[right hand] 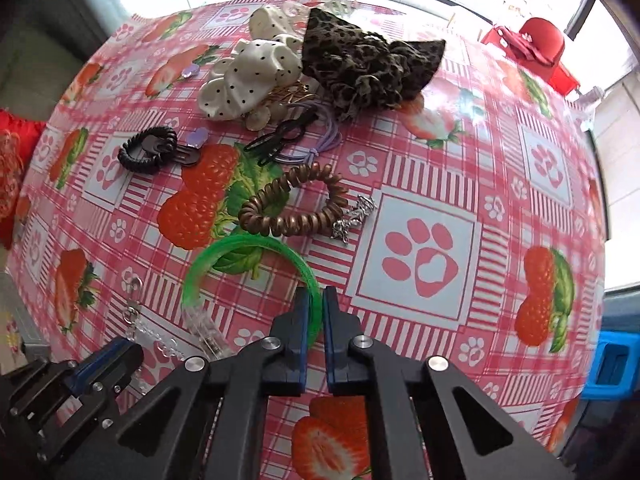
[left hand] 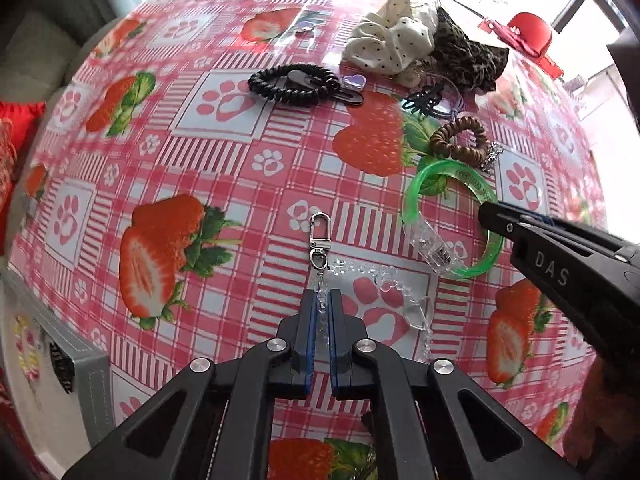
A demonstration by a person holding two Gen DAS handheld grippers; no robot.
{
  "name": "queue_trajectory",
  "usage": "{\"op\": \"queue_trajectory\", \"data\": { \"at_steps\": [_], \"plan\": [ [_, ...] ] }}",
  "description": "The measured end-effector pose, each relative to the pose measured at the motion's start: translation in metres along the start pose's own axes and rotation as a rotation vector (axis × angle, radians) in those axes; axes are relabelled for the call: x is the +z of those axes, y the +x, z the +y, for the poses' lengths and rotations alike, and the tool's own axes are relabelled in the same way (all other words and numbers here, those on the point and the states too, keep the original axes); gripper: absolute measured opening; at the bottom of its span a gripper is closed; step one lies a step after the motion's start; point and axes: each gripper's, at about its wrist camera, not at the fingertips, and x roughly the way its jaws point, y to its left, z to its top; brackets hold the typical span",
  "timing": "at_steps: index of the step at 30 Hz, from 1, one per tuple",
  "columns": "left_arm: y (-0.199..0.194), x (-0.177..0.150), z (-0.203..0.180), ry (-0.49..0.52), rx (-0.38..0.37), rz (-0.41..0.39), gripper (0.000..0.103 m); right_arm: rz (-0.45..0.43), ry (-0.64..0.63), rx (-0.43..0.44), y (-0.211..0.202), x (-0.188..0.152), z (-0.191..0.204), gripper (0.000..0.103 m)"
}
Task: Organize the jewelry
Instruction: 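Grasp the clear keychain with the left gripper while the right gripper grasps the green bangle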
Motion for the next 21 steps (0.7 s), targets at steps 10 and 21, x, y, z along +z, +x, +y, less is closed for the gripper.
{"op": "queue_trajectory", "data": {
  "at_steps": [10,21],
  "plan": [
    [-0.028,-0.028,0.042,-0.028,-0.058,-0.022,0.012,-0.014,0.089,0.126,-0.027,-0.03,-0.022,0.007],
    [-0.068,-0.055,0.064,-0.056,-0.116,-0.069,0.012,0.0,0.097,0.181,-0.048,-0.065,-0.014,0.007]
  ]
}}
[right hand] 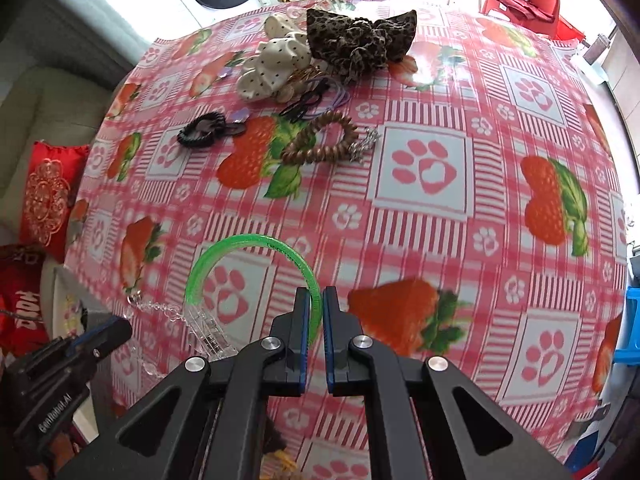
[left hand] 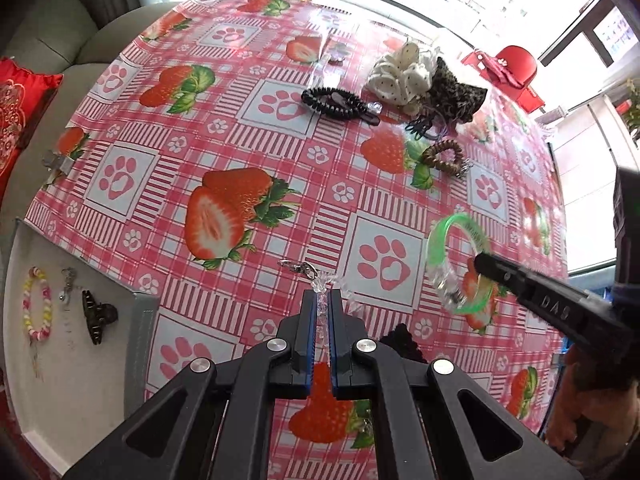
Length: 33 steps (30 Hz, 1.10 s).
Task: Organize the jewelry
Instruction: 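Grasp the clear keychain with the left gripper while the right gripper grasps the green bangle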
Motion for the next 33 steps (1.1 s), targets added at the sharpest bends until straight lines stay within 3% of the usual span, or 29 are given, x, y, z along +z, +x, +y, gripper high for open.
{"op": "queue_trajectory", "data": {
  "at_steps": [14,22,33],
  "plan": [
    [-0.063,-0.008,0.029,0.04,-0.096,-0.075,0.012,-0.027,0.042,-0.016,-0.028,-0.037,0.033,0.007],
    [-0.105,-0.028,0.09,-0.011,-0.098,-0.115,0.012,-0.047,0.029,-0.006,-0.041,-0.057,0.08,0.007],
    [-0.139,-0.074,0.19,-0.11,-0.065,-0.12,0.012,-0.018,-0.092,0.066,-0.03,-0.082,0.186,0.007]
  ]
}}
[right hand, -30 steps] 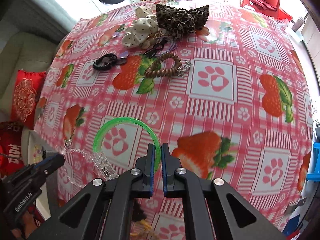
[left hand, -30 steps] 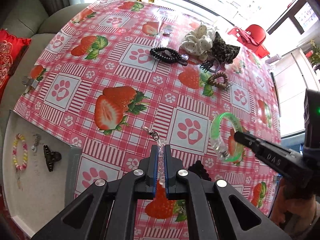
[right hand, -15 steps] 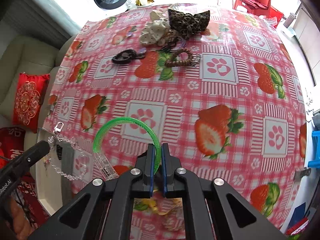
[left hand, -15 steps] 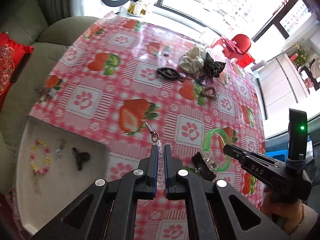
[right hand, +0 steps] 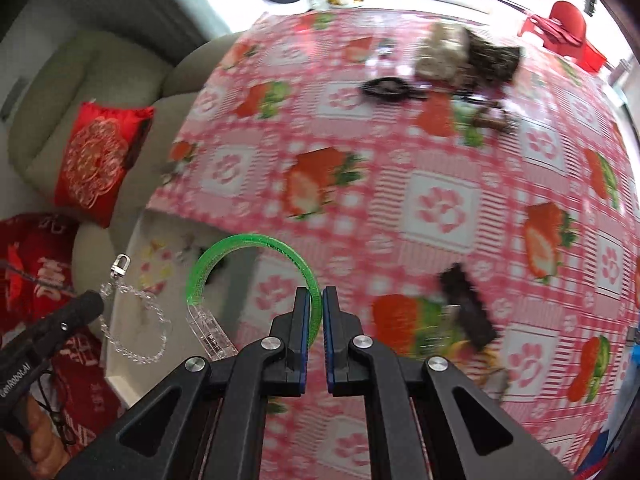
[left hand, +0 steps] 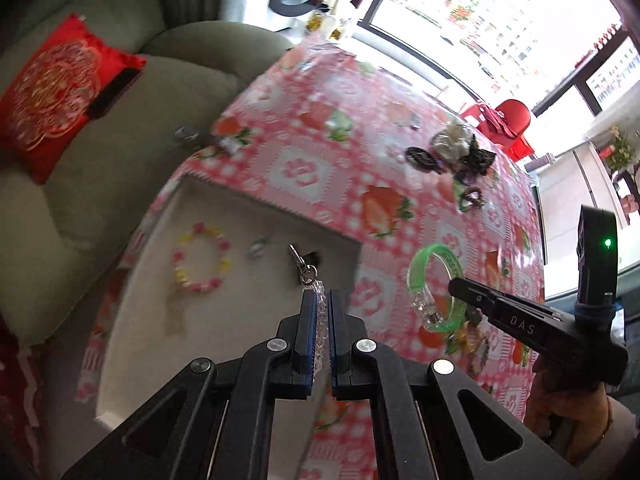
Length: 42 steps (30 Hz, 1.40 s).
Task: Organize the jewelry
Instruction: 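Carry keychain and bangle over the white tray and open both grippers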
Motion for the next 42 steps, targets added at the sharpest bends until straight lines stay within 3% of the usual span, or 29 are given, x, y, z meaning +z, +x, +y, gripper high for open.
{"op": "queue_trajectory", "data": {
  "at_steps": [9,14,23,32,42],
  "plan": [
    [0.004,-0.036,0.067,-0.117,0.011,0.043,0.012,0.077,-0.177,0.036,0.041,-0.019,0.09,0.007],
    [0.019,-0.059,0.097,-0.157,0.049,0.078,0.012,0.138,-0.24,0.026,0.071,-0.034,0.117,0.007],
    [0.043,-0.071,0.129,-0.195,0.142,0.097,0.012,0.191,-0.289,-0.047,0.108,-0.042,0.131,0.007],
    [0.057,-0.064,0.125,-0.122,0.249,0.097,0.012,0.176,-0.261,-0.129,0.124,-0.015,0.131,0.007],
    [0.06,-0.065,0.118,-0.072,0.327,0.128,0.012,0.187,-0.255,-0.129,0.13,-0.007,0.138,0.011]
  ]
}}
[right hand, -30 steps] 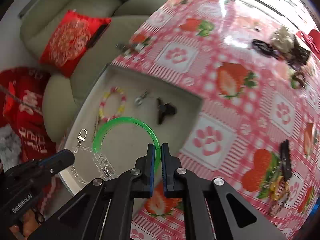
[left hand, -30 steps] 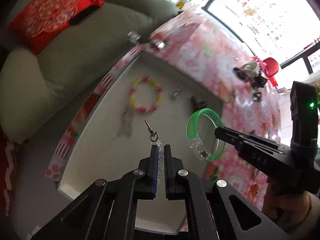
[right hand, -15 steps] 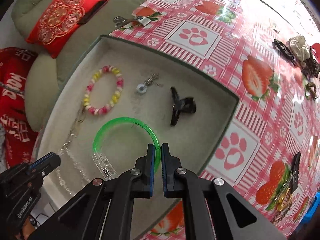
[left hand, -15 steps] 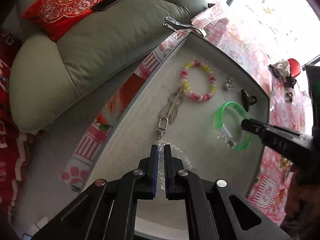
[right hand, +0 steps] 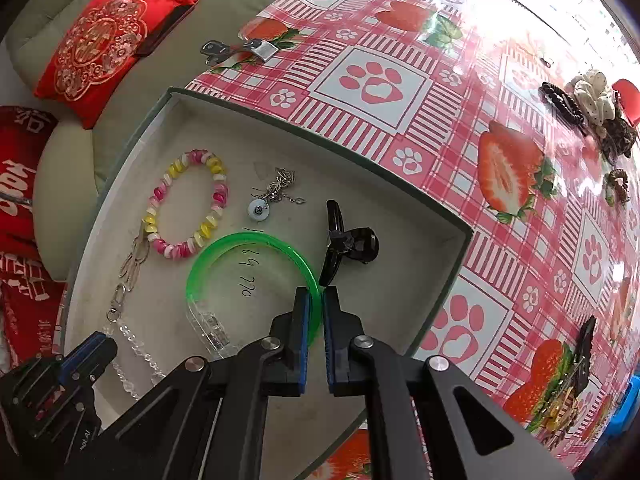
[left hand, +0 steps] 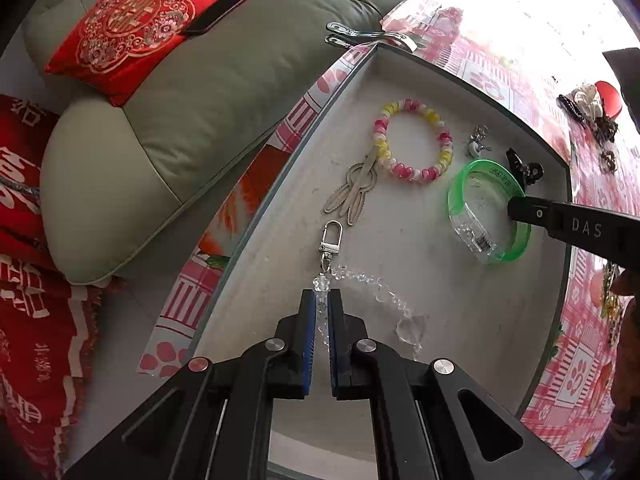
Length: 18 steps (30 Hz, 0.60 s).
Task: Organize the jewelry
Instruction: 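Carry keychain and bangle over the white tray and open both grippers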
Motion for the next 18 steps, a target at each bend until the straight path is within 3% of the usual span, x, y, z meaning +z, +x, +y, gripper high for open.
{"op": "queue_trajectory", "data": {
  "at_steps": [1,3,5,18],
  "plan": [
    [-0.001,0.001,-0.001,0.005,0.007,-0.003,0.012,0.001,0.0,0.009,0.0,0.0,0.0,0.014],
    [-0.004,0.001,-0.002,0.013,0.017,-0.009,0.012,0.003,0.001,0.028,-0.001,-0.002,-0.001,0.031],
    [-0.006,0.002,-0.002,0.017,0.018,-0.009,0.012,0.001,0.003,0.035,-0.002,-0.002,-0.001,0.036],
    [-0.02,0.001,-0.017,0.059,0.05,-0.013,0.012,-0.082,0.093,0.129,-0.039,-0.014,-0.018,0.039]
  ]
}}
